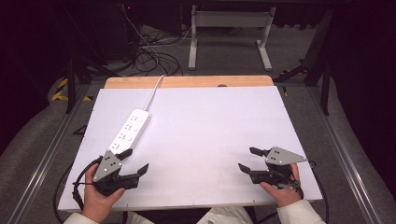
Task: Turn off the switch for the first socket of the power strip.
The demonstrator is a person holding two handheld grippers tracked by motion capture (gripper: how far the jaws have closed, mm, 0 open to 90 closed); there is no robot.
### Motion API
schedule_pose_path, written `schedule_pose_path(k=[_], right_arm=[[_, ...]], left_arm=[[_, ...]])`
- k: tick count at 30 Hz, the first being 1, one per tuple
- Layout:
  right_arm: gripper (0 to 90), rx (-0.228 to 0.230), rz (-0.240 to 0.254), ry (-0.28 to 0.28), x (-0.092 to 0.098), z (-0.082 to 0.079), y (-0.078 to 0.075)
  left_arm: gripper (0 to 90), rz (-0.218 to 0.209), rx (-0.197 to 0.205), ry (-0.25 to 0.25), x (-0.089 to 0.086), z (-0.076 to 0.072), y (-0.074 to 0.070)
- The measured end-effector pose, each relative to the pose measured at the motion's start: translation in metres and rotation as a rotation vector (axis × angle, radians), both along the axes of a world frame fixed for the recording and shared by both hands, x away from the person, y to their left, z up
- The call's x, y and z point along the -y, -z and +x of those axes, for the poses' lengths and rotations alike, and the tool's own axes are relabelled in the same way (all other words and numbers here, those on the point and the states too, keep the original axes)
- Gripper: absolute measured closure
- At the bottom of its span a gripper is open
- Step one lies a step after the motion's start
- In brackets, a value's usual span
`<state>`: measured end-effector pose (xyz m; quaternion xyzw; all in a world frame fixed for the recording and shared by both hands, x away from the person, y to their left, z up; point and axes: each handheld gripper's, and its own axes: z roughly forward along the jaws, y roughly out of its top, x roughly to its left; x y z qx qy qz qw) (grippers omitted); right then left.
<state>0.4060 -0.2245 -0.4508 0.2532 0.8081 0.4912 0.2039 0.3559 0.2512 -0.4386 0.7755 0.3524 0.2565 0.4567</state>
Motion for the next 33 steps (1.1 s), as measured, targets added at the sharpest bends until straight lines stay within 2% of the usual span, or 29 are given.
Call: schedule_pose_path(k=[4, 6, 11, 21, 32, 33], right_arm=[[29.0, -0.004, 0.003, 0.000, 0.000, -0.001, 0.000], [29.0, -0.002, 0.002, -0.001, 0.000, 0.000, 0.000], [29.0, -0.004, 0.001, -0.003, -0.001, 0.000, 0.000], [29.0, -0.008, 0.000, -0.003, -0.001, 0.000, 0.001], [29.0, -0.013, -0.007, -0.001, -0.001, 0.001, 0.002], [29.0, -0.014, -0.005, 0.000, -0.001, 0.001, 0.002]], left_arm=[[29.4, 0.013, -0.017, -0.002, 0.002, 0.004, -0.006], [30.1, 0.001, -0.029, 0.002, 0.002, 0.007, -0.009], [30.2, 0.006, -0.044, 0.007, 0.004, 0.014, -0.015], [31.3, 0.004, -0.028, -0.011, 0.009, 0.027, -0.029], [32.1, 0.022, -0.032, -0.018, 0.014, 0.040, -0.034], [32.1, 0.009, -0.036, -0.023, 0.015, 0.041, -0.035]])
